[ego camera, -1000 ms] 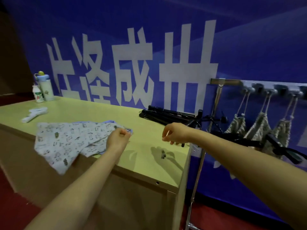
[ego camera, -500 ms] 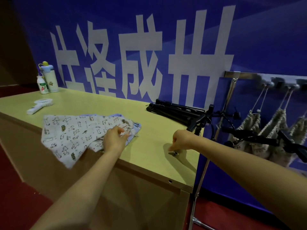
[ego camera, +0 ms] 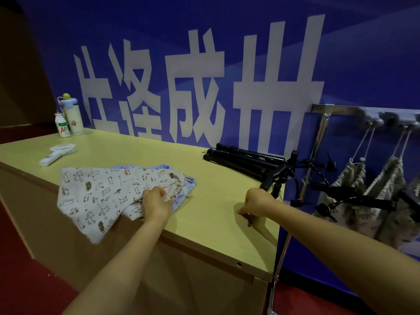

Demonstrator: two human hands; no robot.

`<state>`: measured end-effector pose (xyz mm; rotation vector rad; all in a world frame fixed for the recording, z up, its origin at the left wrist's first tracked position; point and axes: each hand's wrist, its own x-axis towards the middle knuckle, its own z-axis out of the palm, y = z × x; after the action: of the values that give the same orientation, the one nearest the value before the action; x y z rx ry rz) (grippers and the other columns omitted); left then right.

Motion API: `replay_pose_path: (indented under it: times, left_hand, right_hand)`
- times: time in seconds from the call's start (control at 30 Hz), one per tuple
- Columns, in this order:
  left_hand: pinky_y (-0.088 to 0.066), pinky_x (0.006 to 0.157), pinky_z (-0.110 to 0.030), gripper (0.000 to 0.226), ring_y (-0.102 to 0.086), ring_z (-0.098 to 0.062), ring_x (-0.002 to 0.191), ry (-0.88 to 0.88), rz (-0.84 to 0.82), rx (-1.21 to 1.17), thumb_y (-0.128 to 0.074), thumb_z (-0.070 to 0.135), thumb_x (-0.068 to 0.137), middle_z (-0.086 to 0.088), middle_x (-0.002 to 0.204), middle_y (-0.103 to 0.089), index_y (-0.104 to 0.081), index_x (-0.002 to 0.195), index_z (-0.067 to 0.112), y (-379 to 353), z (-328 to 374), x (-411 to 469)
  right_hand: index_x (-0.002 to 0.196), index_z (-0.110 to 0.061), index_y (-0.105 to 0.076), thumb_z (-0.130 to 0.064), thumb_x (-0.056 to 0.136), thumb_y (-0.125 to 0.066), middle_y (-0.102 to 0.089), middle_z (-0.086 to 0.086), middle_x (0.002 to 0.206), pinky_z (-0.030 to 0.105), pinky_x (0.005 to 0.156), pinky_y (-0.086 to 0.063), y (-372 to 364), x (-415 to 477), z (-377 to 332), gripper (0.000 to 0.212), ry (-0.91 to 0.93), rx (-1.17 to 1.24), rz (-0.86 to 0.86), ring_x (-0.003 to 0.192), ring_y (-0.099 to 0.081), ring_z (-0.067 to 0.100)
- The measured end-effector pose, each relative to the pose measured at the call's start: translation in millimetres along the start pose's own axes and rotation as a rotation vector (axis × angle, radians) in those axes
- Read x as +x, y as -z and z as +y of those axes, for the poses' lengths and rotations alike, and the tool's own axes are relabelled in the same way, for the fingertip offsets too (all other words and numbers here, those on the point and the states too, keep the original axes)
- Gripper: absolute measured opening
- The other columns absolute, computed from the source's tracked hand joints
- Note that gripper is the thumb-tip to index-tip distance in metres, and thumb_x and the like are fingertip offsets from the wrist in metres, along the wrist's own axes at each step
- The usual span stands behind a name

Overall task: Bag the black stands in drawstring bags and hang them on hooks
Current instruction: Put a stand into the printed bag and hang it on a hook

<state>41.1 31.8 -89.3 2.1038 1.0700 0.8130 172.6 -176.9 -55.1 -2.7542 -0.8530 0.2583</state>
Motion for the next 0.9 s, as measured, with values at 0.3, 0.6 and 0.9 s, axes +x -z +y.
replay_pose_path:
  times: [0.3, 0.6, 0.9]
  left_hand:
    - [-0.045, 0.084, -0.035, 0.025, -0.053, -0.031, 0.099, -0.203, -0.013, 0.246, -0.066, 0.019, 0.084, -0.017, 0.114, -0.053, -0.065, 0.104, 0.004, 3.7, -3.7, 4.9]
    - [-0.04, 0.062, -0.03, 0.015, -0.055, -0.027, 0.074, -0.052, 0.08, 0.059, -0.047, 0.01, 0.093, -0.011, 0.085, -0.063, -0.058, 0.083, 0.01, 16.8, 10.8, 5.6]
    - [-0.047, 0.091, -0.046, 0.025, -0.054, -0.042, 0.113, 0.159, 0.176, -0.405, -0.033, 0.002, 0.094, -0.029, 0.124, -0.054, -0.046, 0.114, -0.006, 95.0, 46.8, 13.4]
  right_hand:
    - [0.1, -0.005, -0.063, -0.031, 0.088, -0.06, -0.061, 0.007, 0.088, 0.029, 0.069, -0.048, -3.7, 10.0, -5.6, 0.028, -0.019, 0.078, 0.02, 0.079, -0.058, 0.018]
    - [0.1, -0.001, -0.065, -0.025, 0.092, -0.057, -0.065, 0.011, 0.091, 0.032, 0.074, -0.05, 7.0, 5.0, -22.1, 0.027, 0.045, 0.455, 0.061, 0.081, -0.06, 0.019]
    - [0.097, -0.004, -0.058, -0.014, 0.097, -0.049, -0.068, 0.01, 0.094, 0.03, 0.082, -0.053, 34.6, -32.0, -102.1, 0.014, 0.224, 1.312, -0.221, 0.084, -0.066, 0.018]
